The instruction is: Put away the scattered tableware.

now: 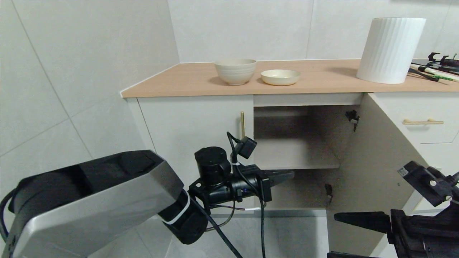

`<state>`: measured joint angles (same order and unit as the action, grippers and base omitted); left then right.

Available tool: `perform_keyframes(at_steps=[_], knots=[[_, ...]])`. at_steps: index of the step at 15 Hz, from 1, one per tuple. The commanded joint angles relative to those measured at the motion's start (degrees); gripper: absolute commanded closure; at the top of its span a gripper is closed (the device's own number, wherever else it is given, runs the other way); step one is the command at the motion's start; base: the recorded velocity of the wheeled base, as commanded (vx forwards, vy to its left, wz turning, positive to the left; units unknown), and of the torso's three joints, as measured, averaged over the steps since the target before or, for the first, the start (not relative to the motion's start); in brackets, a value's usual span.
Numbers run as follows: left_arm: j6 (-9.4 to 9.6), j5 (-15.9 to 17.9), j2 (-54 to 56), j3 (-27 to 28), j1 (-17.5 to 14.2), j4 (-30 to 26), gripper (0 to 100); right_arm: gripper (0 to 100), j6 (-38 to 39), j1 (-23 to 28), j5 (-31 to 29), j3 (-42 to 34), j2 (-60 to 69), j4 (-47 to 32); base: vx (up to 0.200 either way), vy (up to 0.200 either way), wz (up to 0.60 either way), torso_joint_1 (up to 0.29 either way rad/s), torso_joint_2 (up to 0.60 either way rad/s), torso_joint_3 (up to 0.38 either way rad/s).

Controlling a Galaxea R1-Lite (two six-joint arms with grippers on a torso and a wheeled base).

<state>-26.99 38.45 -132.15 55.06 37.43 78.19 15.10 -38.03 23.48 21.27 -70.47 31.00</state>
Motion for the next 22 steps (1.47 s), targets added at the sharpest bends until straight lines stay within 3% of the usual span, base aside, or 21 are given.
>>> perform_keyframes(at_steps=[1,4,7,9,10,11,12,14,15,17,20,22], knots=[[2.82,-0.4,7.2,-3.1,-4.6,-4.0,100,0,0.0,0.2,-0.1,0.3,-0.6,0.0,0.0,0.0,0.0,0.0,0.0,0.0],[3.35,-1.3,19.6,-11.5,-9.6,-9.7,100,0,0.0,0.2,-2.3,1.0,-2.2,0.0,0.0,0.0,0.0,0.0,0.0,0.0],[3.35,-1.2,32.0,-19.7,-15.7,-18.2,100,0,0.0,0.0,-12.7,3.8,-6.9,0.0,0.0,0.0,0.0,0.0,0.0,0.0],[3.61,-1.3,44.0,-21.4,-20.0,-35.6,100,0,0.2,0.2,-16.2,7.1,-7.9,-2.4,0.0,0.0,0.0,0.0,0.0,0.0],[5.11,-1.4,47.2,-21.1,-21.4,-41.9,100,0,0.4,0.5,-16.4,8.6,-7.5,-6.6,0.0,0.0,0.0,0.0,0.0,0.0],[8.09,-1.4,49.1,-21.1,-22.4,-45.8,100,0,0.4,1.1,-16.5,10.0,-6.8,-9.6,0.0,0.0,0.0,0.0,0.0,0.0],[9.76,-2.6,50.8,-21.4,-22.8,-48.2,100,0,0.5,1.8,-16.7,11.3,-6.4,-11.4,0.0,0.0,0.0,0.0,0.0,0.0],[10.11,-5.8,54.0,-21.5,-23.0,-51.1,100,0,0.5,3.8,-16.9,14.3,-6.3,-13.0,0.0,0.0,0.0,0.0,0.0,0.0],[10.11,-5.9,55.9,-21.4,-23.6,-52.6,0,0,0.5,4.7,-16.9,15.7,-6.6,-13.0,0.0,0.0,0.0,0.0,0.0,0.0],[10.11,-5.9,58.0,-21.1,-25.3,-53.6,0,0,0.5,6.0,-16.9,20.3,-8.0,-13.8,0.0,0.0,0.0,0.0,0.0,0.0],[10.11,-6.6,58.9,-20.3,-26.0,-53.7,0,0,0.4,8.2,-16.9,29.2,-12.9,-20.9,0.0,0.0,0.0,0.0,0.0,0.0],[10.03,-6.8,58.8,-18.4,-26.4,-53.6,0,0,0.5,8.7,-16.9,30.8,-15.0,-21.4,0.0,0.0,0.0,0.0,0.0,0.0]])
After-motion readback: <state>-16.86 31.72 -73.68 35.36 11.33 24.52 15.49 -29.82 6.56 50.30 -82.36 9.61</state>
